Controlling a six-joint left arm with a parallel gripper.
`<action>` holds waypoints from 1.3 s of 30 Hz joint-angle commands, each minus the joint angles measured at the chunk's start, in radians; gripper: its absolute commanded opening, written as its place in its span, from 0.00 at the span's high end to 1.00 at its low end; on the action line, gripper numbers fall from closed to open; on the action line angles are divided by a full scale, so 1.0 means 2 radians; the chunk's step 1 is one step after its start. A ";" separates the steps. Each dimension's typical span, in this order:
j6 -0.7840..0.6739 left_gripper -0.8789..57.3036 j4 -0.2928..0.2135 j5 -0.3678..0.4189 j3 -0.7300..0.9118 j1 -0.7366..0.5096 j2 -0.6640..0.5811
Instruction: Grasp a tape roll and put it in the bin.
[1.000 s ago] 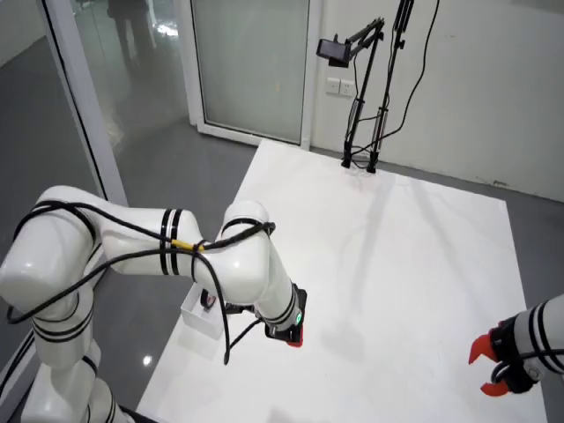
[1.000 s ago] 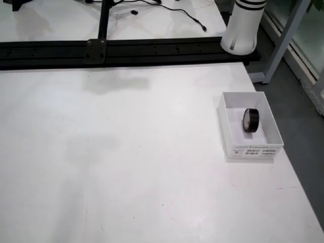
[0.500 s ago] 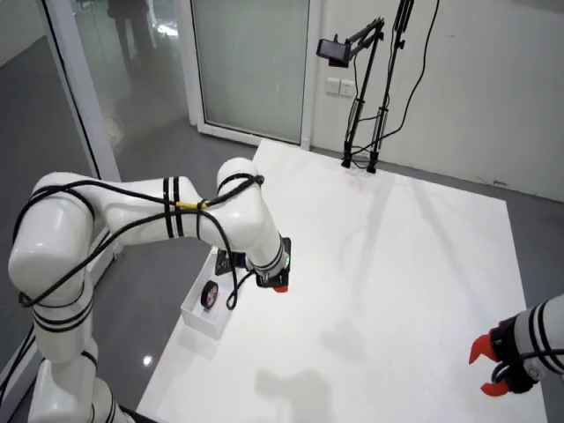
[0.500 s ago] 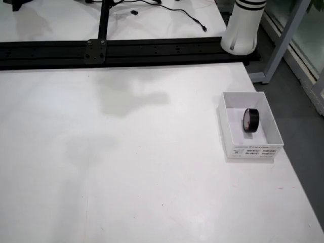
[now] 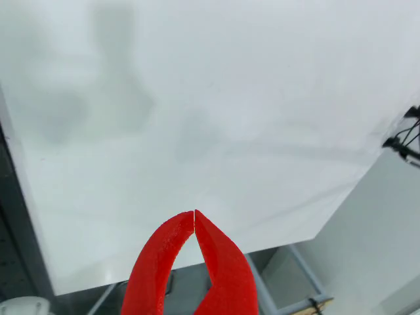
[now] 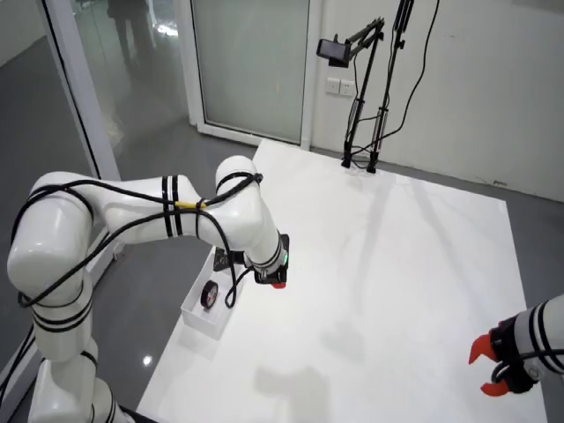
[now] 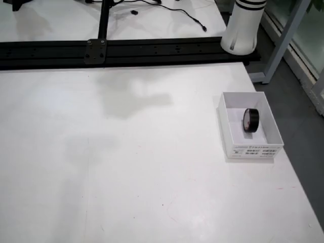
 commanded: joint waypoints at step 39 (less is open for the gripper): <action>0.000 0.99 0.004 0.001 0.001 0.009 -0.001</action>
